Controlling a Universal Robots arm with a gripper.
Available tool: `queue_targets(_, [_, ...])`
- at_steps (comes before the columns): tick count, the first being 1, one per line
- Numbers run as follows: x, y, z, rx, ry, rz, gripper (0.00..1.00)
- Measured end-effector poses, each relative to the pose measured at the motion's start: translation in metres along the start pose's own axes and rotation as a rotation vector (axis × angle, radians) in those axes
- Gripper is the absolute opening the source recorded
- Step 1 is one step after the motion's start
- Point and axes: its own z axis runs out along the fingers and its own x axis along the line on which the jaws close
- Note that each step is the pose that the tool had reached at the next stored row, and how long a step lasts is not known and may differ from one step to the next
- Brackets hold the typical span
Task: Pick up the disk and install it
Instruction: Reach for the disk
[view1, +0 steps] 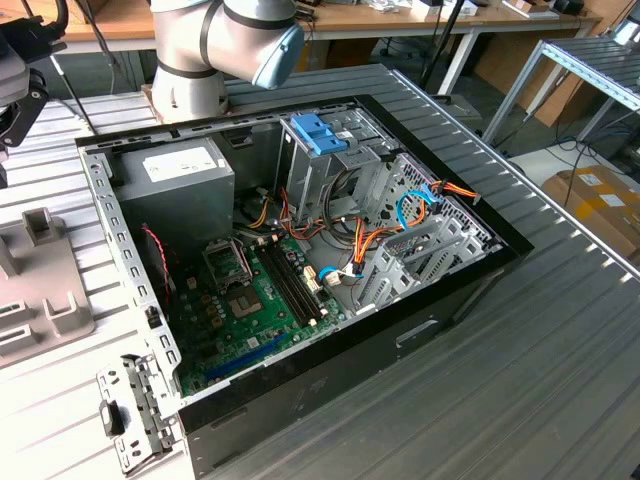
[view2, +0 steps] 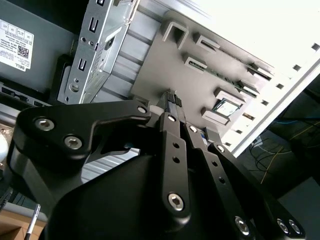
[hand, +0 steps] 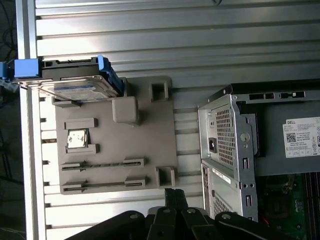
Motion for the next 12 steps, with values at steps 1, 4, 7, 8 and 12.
queue_targets(1, [0.0009,-0.0001,0.0000,0.0001,0.0001,0.000,0.11])
queue_targets(4, [0.0027,-0.0002,-0.0001,0.0001,0.0001,0.000,0.11])
queue_targets(7, [0.0040,-0.0003,-0.0002,0.0001,0.0001,0.000,0.11])
queue_targets(8, [0.0045,-0.0003,-0.0002,0.0001,0.0001,0.000,0.11])
queue_targets(12, [0.0062,-0.0005,-0.0002,0.0001,0.0001,0.000,0.11])
